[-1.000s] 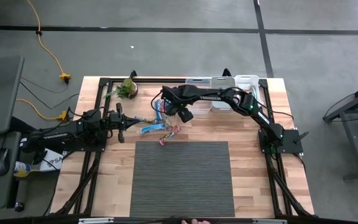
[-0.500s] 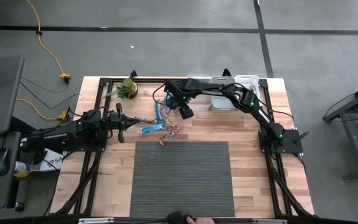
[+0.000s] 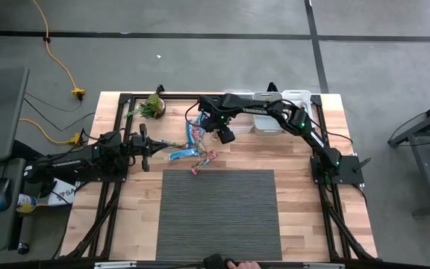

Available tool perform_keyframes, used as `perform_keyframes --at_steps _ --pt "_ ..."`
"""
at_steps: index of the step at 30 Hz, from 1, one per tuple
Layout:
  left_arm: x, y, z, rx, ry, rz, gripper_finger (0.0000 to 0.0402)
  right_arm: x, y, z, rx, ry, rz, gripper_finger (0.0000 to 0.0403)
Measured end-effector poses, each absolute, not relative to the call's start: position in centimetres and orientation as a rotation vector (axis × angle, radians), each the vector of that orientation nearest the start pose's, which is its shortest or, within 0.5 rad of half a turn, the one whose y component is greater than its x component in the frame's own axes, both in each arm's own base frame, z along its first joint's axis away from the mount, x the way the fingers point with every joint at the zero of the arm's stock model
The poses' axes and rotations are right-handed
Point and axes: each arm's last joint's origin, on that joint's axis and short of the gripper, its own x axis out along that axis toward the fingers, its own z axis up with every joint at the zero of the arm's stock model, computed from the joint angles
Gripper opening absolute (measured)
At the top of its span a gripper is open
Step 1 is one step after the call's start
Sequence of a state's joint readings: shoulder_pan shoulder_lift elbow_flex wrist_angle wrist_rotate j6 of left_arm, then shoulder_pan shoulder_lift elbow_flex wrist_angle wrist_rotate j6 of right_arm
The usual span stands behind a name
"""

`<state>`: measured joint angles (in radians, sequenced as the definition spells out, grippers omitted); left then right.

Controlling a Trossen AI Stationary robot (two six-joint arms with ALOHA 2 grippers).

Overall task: Pick and place Granola Bars by type
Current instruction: Put the yellow granola bar into the white bin

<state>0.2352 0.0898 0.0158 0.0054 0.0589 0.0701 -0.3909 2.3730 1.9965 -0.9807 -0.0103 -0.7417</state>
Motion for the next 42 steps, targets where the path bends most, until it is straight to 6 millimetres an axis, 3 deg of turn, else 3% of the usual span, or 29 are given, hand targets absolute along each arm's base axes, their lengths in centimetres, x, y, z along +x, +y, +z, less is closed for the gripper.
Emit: perform_keyframes --at_steps 8,31,42 --pt "9.99 2.22 16.22 0.06 0.074 0.174 0.0001 44.34 -18.35 15.82 -0.343 1.372 0.177 0.018" --pt "9.98 2.22 16.22 0.06 0.074 0.174 0.0001 44.27 -18.36 15.8 -0.355 1.384 0.176 0.0177" --pt "9.99 2.22 16.22 0.06 0.074 0.174 0.0001 44.26 -18.36 15.8 -0.374 1.384 0.192 0.0147"
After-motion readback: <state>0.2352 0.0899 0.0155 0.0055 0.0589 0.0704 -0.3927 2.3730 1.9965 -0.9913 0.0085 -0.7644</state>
